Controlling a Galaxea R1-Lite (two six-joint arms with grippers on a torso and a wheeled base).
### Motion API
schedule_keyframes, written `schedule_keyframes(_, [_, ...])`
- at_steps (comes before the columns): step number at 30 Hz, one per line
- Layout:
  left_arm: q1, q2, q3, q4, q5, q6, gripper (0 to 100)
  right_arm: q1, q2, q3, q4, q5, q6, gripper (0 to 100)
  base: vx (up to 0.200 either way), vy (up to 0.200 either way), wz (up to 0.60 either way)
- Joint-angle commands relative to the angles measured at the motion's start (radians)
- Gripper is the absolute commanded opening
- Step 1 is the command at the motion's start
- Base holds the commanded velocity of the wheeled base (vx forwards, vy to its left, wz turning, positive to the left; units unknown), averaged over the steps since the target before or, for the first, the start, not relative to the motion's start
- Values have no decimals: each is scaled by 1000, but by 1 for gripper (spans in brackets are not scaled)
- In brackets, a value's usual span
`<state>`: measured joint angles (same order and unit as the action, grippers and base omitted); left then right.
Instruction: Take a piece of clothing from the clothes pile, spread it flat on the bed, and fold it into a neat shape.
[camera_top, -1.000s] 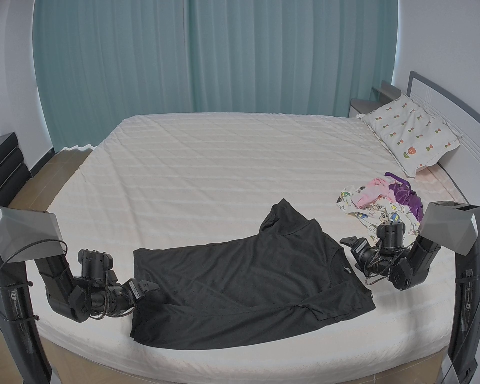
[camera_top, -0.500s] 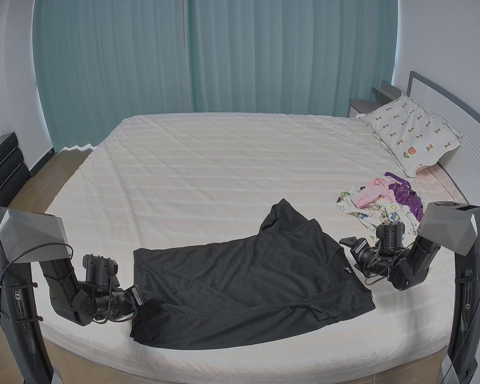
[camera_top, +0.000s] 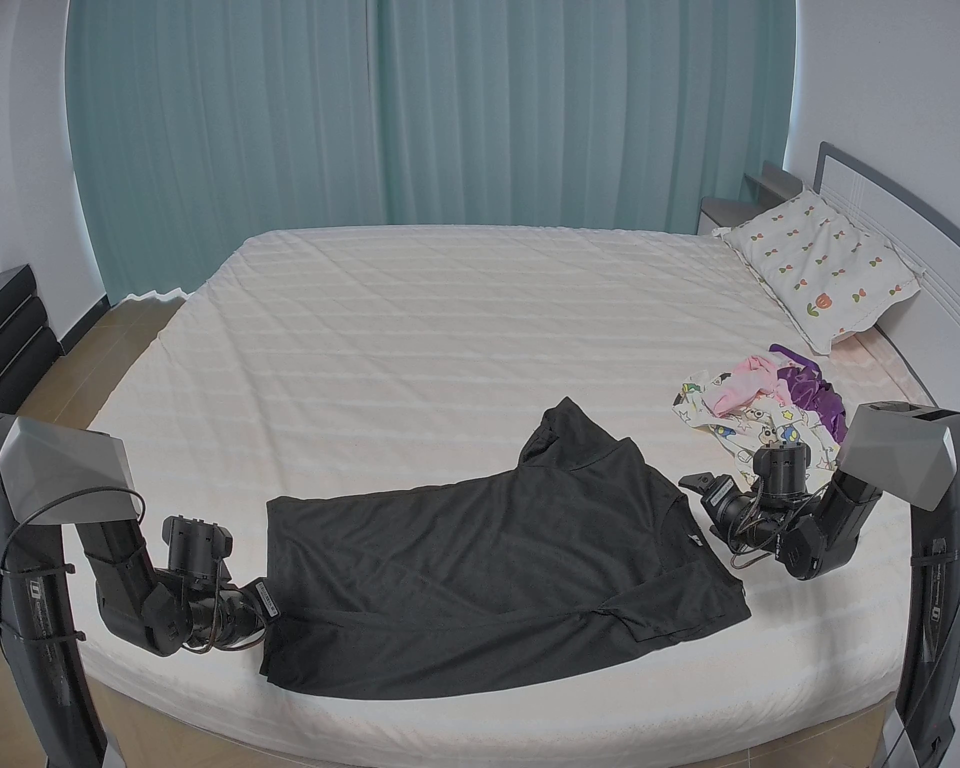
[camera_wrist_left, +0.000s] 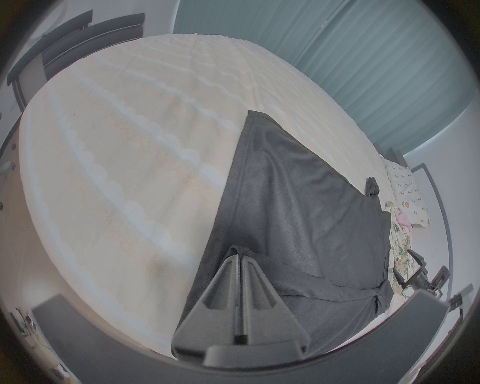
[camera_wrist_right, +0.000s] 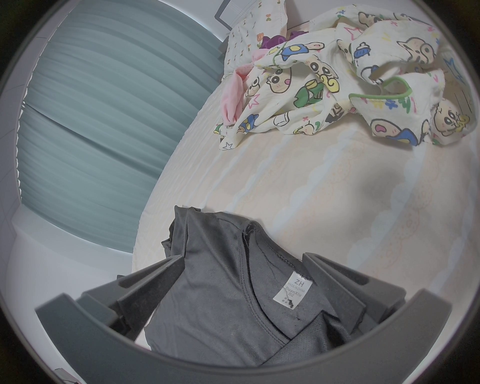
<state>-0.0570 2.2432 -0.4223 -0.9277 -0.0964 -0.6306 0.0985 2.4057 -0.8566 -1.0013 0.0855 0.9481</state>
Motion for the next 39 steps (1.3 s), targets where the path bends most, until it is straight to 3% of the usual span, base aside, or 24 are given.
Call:
schedule_keyframes(1, [13,-10,2,-2,1,-11,0,0,0,2,0,0,-5,100,0,0,0])
schedule_keyframes(10, [43,-63,2,-3,-2,-75,0,0,-16,21,-48,0,-25,100,0,0,0])
schedule_keyframes(17, [46,-71,19,-3,-3,-77,0,43,-34,79,-89,48,-229,100,0,0,0])
schedule_keyframes(25, [48,-91,34,-2,-9,-77,0,13,-62,151,-48,214,-489,100,0,0,0])
schedule_keyframes(33, [48,-88,37,-2,-13,-78,0,-45,-79,188,64,312,-654,100,0,0,0])
schedule_keyframes(39, [46,-88,37,-2,-14,-78,0,-52,-53,189,66,341,-692,100,0,0,0])
